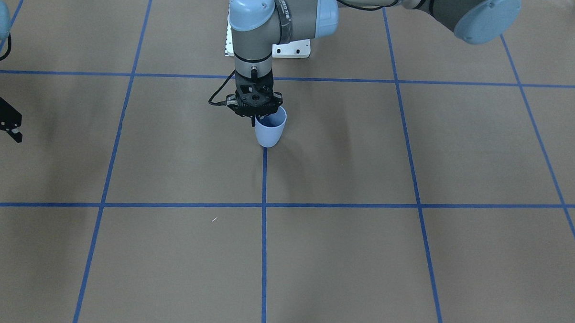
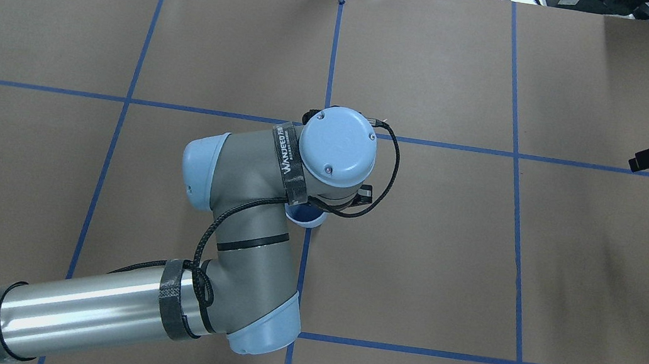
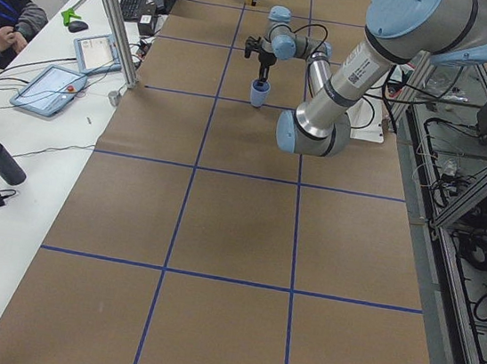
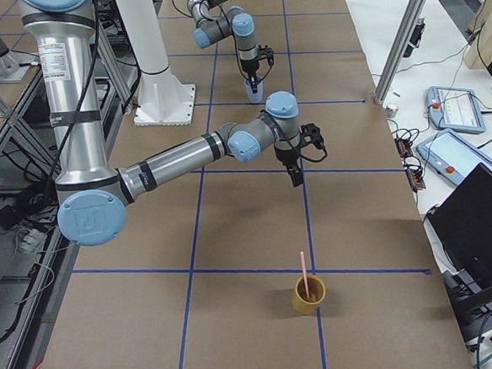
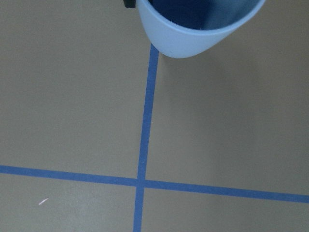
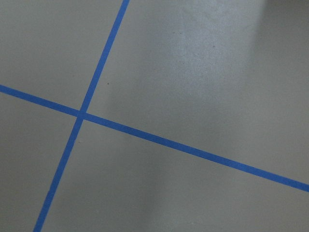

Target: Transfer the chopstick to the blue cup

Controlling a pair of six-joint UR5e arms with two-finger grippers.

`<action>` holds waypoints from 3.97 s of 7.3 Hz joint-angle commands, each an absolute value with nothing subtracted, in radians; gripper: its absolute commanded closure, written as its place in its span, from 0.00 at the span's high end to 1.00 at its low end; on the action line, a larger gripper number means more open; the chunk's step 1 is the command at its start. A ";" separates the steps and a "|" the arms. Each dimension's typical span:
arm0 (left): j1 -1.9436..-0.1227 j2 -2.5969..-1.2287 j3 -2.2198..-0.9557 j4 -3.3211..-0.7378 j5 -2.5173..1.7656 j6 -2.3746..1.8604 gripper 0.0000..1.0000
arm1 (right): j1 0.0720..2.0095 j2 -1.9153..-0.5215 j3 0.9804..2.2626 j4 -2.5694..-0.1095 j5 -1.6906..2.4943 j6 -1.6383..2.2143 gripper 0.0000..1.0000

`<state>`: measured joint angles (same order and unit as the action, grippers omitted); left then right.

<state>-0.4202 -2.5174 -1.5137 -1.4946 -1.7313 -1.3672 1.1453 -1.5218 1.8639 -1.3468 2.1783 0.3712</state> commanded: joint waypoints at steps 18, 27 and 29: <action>-1.605 -1.818 -1.505 -1.523 -2.282 0.474 0.98 | 1.554 -1.470 1.591 -1.502 2.105 -0.448 0.86; -1.605 -1.763 -1.499 -1.560 -2.313 0.468 0.98 | 1.424 -1.582 1.704 -1.532 1.945 -0.218 0.33; -1.605 -1.758 -1.499 -1.562 -2.313 0.468 0.98 | 1.419 -1.582 1.704 -1.531 1.945 -0.218 0.25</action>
<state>-1.6045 -1.7602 -1.4991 -1.5610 -2.3132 0.4679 1.4226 -1.5811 1.7040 -1.5318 1.9472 -0.2169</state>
